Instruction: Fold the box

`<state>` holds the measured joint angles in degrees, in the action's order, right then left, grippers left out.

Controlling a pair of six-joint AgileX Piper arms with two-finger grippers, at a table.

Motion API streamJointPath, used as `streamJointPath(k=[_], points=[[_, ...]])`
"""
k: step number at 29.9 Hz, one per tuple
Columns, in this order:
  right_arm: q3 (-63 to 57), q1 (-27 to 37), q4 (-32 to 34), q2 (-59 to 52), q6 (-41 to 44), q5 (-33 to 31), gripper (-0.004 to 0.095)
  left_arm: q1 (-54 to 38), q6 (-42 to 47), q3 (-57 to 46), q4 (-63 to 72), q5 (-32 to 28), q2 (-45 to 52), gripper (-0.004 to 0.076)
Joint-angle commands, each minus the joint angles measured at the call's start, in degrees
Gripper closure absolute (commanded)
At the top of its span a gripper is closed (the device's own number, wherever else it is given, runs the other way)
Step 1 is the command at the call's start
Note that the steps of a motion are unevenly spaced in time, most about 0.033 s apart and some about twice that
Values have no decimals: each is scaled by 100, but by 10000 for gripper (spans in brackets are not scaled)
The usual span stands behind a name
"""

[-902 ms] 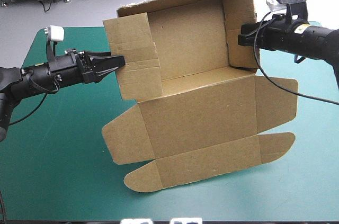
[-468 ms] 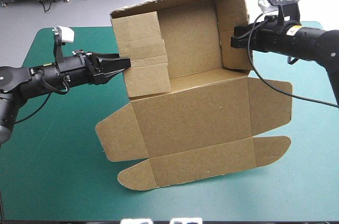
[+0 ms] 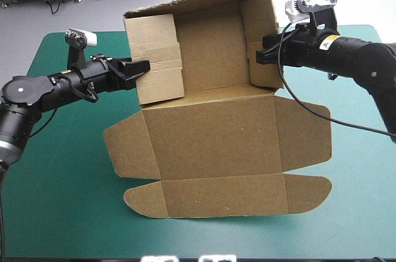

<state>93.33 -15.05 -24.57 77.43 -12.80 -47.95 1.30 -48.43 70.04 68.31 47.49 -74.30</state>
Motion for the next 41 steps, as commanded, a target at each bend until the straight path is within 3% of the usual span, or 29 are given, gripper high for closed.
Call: streamJointPath(k=[1, 2, 3, 8, 11, 15, 19, 25, 41], points=[[155, -270, -518, -271, 251, 227, 907, 77, 50, 168, 475, -170, 61, 645], [155, -302, -425, -271, 339, 227, 907, 77, 50, 168, 475, -170, 68, 717], [155, -336, -353, -293, 426, 227, 907, 77, 50, 168, 455, -170, 68, 734], [155, -363, 59, -287, 809, -134, 907, 256, 131, 270, 202, -277, 200, 734], [155, -363, 463, -265, 1120, -452, 907, 446, 729, 614, -758, -218, 275, 734], [155, -363, 1021, -107, 1605, -898, 908, 775, 2213, 1207, -2925, 145, 227, 734], [155, -363, 1110, 343, 1655, -1373, 908, 933, 3172, 1446, -4399, 521, 87, 734], [155, -363, 1085, 1145, 1655, -1212, 909, 933, 3521, 1472, -5053, 1317, -496, 734], [155, -363, 1095, 2760, 1280, -527, 903, 933, 3888, 1472, -4996, 1044, -2684, 734]])
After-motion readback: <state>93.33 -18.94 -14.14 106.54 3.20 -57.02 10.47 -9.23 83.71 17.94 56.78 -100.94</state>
